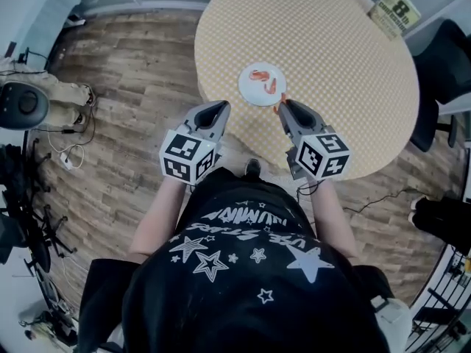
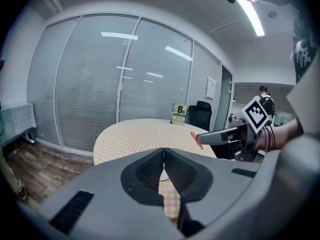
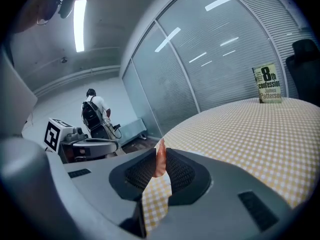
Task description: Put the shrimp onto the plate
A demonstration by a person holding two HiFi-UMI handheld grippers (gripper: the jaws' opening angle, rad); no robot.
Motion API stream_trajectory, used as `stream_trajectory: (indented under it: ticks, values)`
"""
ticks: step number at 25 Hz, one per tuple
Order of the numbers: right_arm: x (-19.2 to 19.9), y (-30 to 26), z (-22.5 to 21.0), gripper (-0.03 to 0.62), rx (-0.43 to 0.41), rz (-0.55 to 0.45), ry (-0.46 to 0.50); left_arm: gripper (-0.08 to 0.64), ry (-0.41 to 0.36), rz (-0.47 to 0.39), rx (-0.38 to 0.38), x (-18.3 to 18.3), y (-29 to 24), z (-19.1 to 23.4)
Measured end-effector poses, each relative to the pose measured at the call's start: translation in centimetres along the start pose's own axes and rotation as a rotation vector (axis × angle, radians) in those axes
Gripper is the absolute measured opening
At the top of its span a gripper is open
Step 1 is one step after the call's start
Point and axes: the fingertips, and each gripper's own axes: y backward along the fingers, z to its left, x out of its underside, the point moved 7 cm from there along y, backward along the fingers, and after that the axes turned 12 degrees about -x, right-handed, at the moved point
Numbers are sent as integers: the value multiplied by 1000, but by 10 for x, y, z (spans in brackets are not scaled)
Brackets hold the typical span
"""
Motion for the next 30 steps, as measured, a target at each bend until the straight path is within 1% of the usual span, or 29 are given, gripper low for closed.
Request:
stream_trajectory:
  ticks: [3, 6, 10, 15, 18, 22, 30]
  values:
    - [1, -4, -11, 58, -28, 17, -3, 9, 6, 4, -33, 0, -5, -2]
    - [5, -10, -14, 58, -57, 30, -14, 8, 29, 25, -54, 5, -7, -1]
    - [8, -17, -17, 58, -78, 54, -26, 8, 24, 38, -60, 5, -7, -2]
    - [12, -33, -19, 58, -71, 67, -43, 9, 24, 58, -52, 8, -15, 9]
    - [18, -38, -21, 58, -40, 70, -62, 9, 15, 70, -18, 9, -25, 15]
    - [18, -53, -22, 58, 3, 69, -72, 9, 1, 85, 17, 6, -40, 34]
    - [24, -82, -25, 58, 118, 81, -109, 9, -49, 108, 152, -4, -73, 61]
